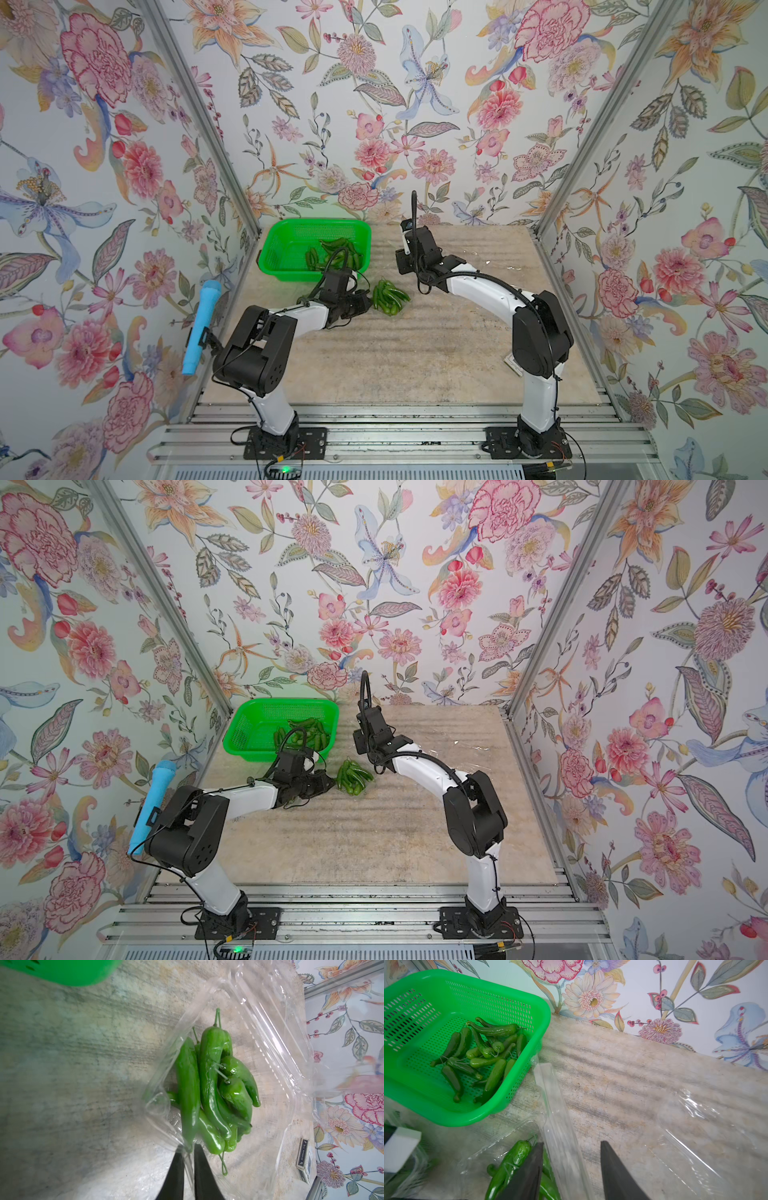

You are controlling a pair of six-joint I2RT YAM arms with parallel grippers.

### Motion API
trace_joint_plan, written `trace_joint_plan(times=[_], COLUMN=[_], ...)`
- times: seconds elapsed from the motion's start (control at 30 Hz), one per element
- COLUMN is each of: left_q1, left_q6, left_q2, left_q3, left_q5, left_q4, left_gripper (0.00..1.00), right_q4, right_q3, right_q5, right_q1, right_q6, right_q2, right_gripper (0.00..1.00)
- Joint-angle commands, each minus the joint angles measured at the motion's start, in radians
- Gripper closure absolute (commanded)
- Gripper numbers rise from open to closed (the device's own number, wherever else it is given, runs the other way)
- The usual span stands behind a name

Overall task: Take small green peppers out of containers
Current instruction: Open the packing box at the center of the board.

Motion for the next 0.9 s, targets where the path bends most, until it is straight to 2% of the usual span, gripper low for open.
trace_joint_plan(times=[0.0,0.1,0.23,0.3,0.5,0.63,0.7,0.87], left_q1=[0.008,0.01,0.011,0.011,0.012,0.014,0.015,0.017], left_q6=[0.022,0.015,0.018,0.022,0.019,0.032,0.041,0.073], left_q2=[-0.019,-0.031,-0.048,-0.057,-0.081,-0.113,-0.13,-0.203], left_q3=[0.027,0.032,0.053,0.057,0.062,0.078,0.08,0.067], left_q5=[-0.015,-0.02,-0.029,-0.039,-0.044,-0.076,-0.081,-0.14], left_q4=[-0.046,-0.041,-0.063,-0.073,-0.088,-0.125,-0.129,-0.123], left_gripper=[0.85,0.85,0.79,0.79,0.75,0.67,0.66,0.64], right_q4=[-0.059,-0.079,-0.05,-0.007,0.171,0.15,0.09,0.018], right_q3=[0.069,0.097,0.081,0.047,-0.127,-0.181,-0.172,-0.184], right_q5=[-0.07,-0.025,-0.001,0.022,0.011,-0.141,-0.214,-0.266], right_q1=[-0.024,-0.052,-0.074,-0.079,-0.084,-0.078,-0.068,-0.029], right_q6=[-0.034,-0.05,-0.074,-0.081,-0.091,-0.085,-0.076,-0.065], right_q2=[0.053,0.069,0.053,0.023,-0.118,-0.175,-0.165,-0.114], right_gripper=[0.43,0.39,0.31,0.2,0.18,0.23,0.33,0.46])
